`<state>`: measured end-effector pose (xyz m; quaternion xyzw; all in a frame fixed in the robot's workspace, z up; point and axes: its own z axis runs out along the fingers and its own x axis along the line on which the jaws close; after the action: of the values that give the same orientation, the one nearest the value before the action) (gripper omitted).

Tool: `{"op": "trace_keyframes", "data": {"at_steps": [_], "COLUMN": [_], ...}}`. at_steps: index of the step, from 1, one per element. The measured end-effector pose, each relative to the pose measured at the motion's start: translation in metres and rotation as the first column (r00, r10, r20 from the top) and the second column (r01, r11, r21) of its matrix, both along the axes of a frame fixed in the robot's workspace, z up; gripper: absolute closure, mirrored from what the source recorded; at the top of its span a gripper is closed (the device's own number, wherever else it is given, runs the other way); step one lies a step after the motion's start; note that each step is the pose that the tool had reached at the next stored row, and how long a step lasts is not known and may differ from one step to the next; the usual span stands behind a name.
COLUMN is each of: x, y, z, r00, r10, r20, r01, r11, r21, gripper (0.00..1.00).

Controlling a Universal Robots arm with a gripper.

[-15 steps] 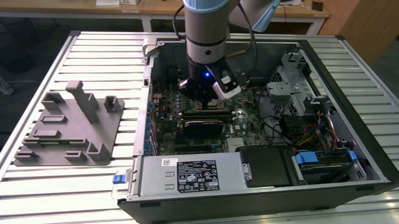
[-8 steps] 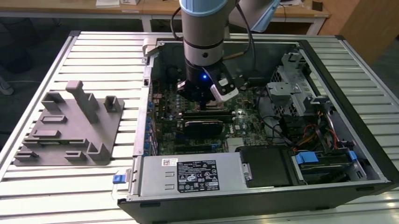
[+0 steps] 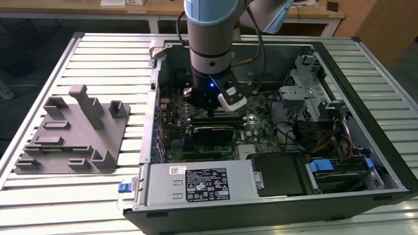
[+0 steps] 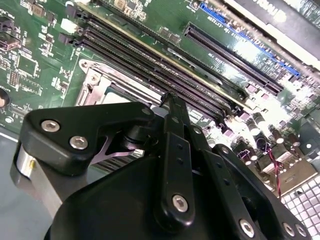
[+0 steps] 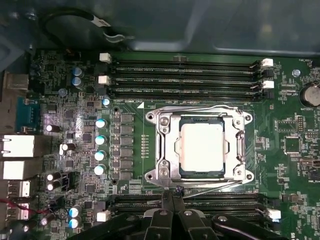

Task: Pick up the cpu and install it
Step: 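Install the second cpu locking lever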

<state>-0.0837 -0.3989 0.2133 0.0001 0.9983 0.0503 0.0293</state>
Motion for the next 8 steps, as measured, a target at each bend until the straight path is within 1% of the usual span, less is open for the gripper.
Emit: {"op": "trace_keyframes", "data": {"at_steps": [2,4,6,8], "x": [-0.0008,-0.0021,-0.0041,-0.0057], "y": [-0.0032,-0.0062,-0.0075,-0.008], "z": [-0.0008,-0.0014,-0.0023,-0.0035], "r00": [1.0,1.0,1.0,1.0], "r10": [0.0,0.0,0.0,0.0], "r20": [0.0002,0.0001,0.0001,0.0001], "r01": [0.0,0.0,0.0,0.0], "r11": [0.9999,0.9998,0.9995,0.999], "r21": [0.0115,0.021,0.0317,0.0443], "gripper": [0.89,0.89,0.89,0.89]}}
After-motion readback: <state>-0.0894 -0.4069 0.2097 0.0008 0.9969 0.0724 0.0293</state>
